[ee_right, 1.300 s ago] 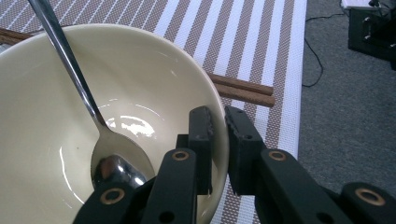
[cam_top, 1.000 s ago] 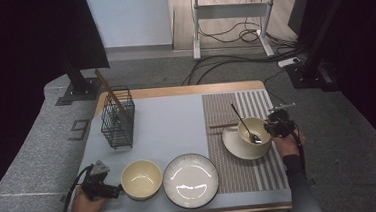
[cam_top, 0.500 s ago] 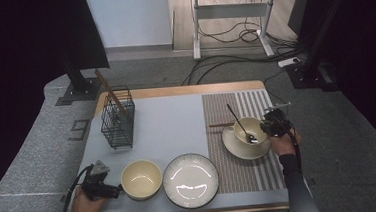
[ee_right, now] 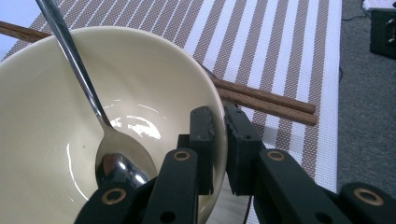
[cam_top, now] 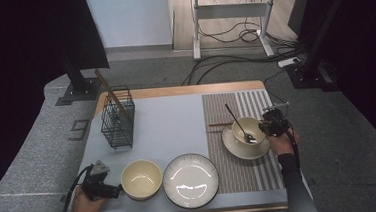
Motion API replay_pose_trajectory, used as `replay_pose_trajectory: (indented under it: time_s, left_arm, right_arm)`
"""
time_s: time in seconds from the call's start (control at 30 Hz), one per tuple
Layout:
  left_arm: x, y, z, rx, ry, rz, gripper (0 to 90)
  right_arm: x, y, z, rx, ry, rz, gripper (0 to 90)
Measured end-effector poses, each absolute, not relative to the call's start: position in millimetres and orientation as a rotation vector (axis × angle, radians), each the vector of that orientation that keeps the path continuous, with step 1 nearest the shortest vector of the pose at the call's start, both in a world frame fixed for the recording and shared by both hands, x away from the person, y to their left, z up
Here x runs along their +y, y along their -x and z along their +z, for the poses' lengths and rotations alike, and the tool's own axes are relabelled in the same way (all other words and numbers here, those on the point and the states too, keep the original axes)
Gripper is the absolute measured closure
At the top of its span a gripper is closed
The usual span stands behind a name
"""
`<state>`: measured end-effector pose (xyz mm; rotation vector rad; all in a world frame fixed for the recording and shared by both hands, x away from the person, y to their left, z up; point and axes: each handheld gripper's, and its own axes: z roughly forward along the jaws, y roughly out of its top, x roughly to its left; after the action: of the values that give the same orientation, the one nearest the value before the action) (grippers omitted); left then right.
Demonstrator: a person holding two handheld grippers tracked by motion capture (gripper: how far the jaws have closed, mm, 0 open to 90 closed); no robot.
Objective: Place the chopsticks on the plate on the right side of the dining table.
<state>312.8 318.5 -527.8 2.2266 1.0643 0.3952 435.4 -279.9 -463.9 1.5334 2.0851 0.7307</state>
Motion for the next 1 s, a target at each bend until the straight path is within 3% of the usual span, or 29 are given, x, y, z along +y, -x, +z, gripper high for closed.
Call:
replay_pose_trajectory:
  time_s: [0.27, 0.5, 0.7, 0.87, 1.0]
  left_arm:
    - [318.5, -312.8, -527.8, 1.064, -2.226, 0.395, 0.0]
    - [318.5, -312.8, -527.8, 1.064, -2.226, 0.396, 0.0]
    - [318.5, -312.8, -527.8, 1.065, -2.226, 0.395, 0.0]
    - [318.5, -312.8, -527.8, 1.064, -2.226, 0.395, 0.0]
    - [318.5, -312.8, -527.8, 1.064, -2.226, 0.395, 0.0]
  right_arm:
    - [-277.7, -436.6, -463.4, 2.097, -1.536, 0.733, 81.8]
    - [-286.9, -433.0, -453.3, 2.082, -1.541, 0.783, 60.8]
    - [-301.1, -428.9, -438.7, 2.029, -1.548, 0.799, 51.7]
    - [-310.5, -428.9, -437.7, 1.997, -1.546, 0.756, 53.7]
    - [-315.7, -432.3, -445.3, 1.989, -1.541, 0.686, 67.0]
